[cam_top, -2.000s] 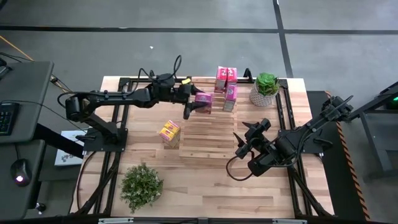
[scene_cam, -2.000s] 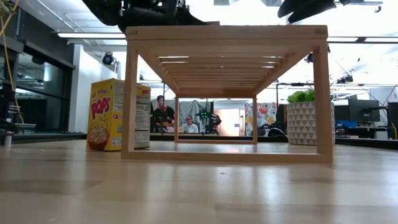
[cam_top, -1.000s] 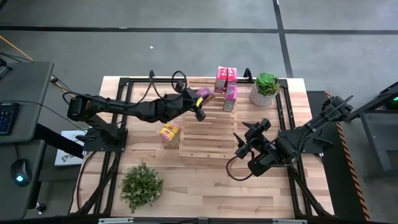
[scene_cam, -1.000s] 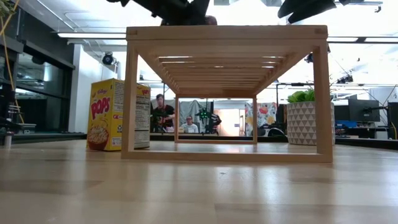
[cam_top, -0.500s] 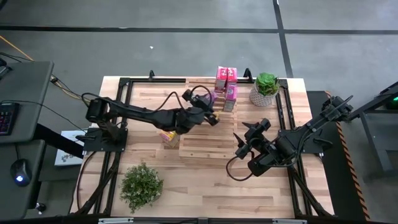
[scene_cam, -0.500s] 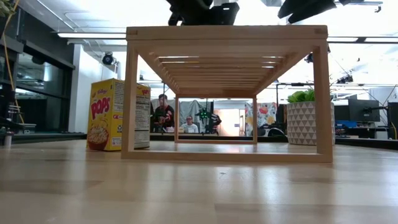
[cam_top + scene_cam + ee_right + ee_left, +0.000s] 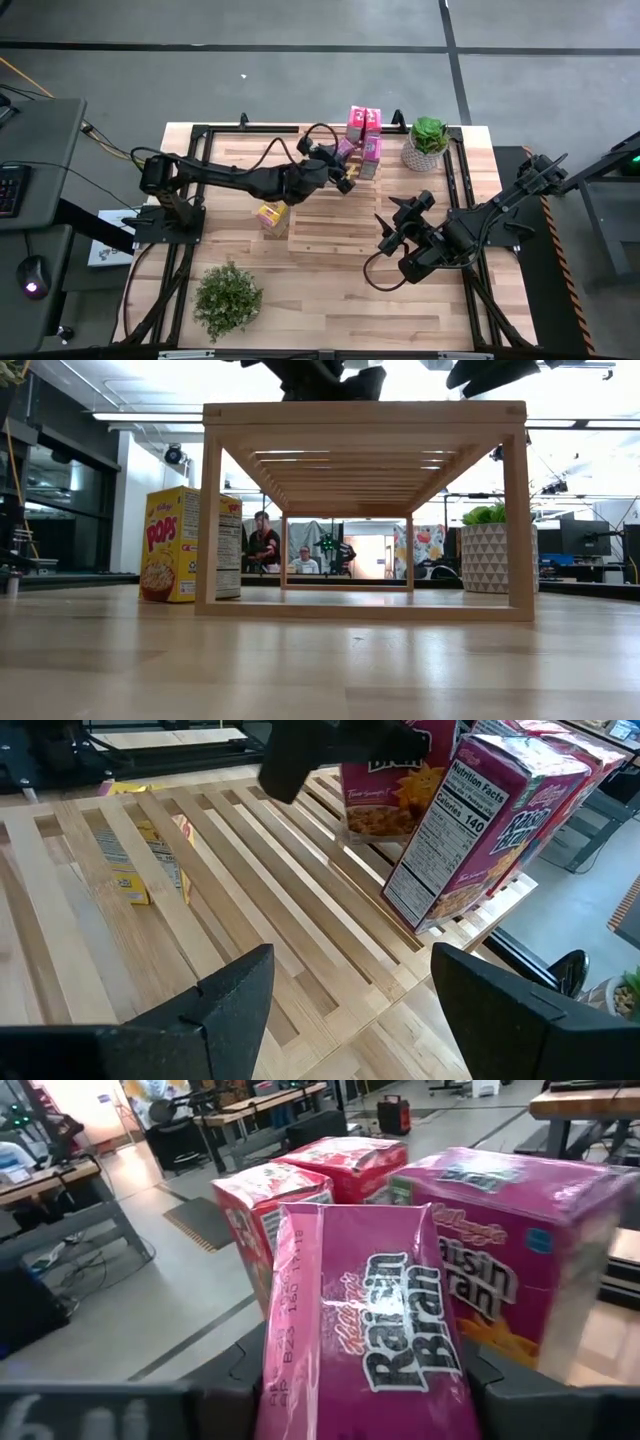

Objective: Stack cereal on shelf
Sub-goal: Put the purple cereal box on the shelf aligned with the other purple cereal box

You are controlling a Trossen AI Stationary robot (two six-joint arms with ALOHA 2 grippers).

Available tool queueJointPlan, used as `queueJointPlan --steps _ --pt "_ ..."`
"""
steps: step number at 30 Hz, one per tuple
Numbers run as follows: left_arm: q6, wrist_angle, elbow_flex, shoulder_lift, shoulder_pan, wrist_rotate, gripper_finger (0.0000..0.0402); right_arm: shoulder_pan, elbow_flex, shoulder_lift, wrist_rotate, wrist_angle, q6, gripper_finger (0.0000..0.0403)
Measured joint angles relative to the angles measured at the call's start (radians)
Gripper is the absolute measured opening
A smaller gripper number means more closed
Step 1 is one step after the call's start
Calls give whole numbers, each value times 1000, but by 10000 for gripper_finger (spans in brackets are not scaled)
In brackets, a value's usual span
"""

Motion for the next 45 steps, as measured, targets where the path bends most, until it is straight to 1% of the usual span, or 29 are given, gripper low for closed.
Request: queueJointPlan --steps 3,7,12,30,45 --pt "-1 0 0 0 12 12 163 0 0 0 0 1 -3 264" --pt "-1 0 0 0 25 56 172 0 0 0 0 1 -3 264" --pt "-1 -4 0 0 25 77 184 0 0 0 1 3 -3 264" --pt "0 1 0 0 11 81 233 0 0 0 4 14 -3 264" --pt "29 -6 -2 -53 -11 105 239 0 0 0 3 14 -3 264"
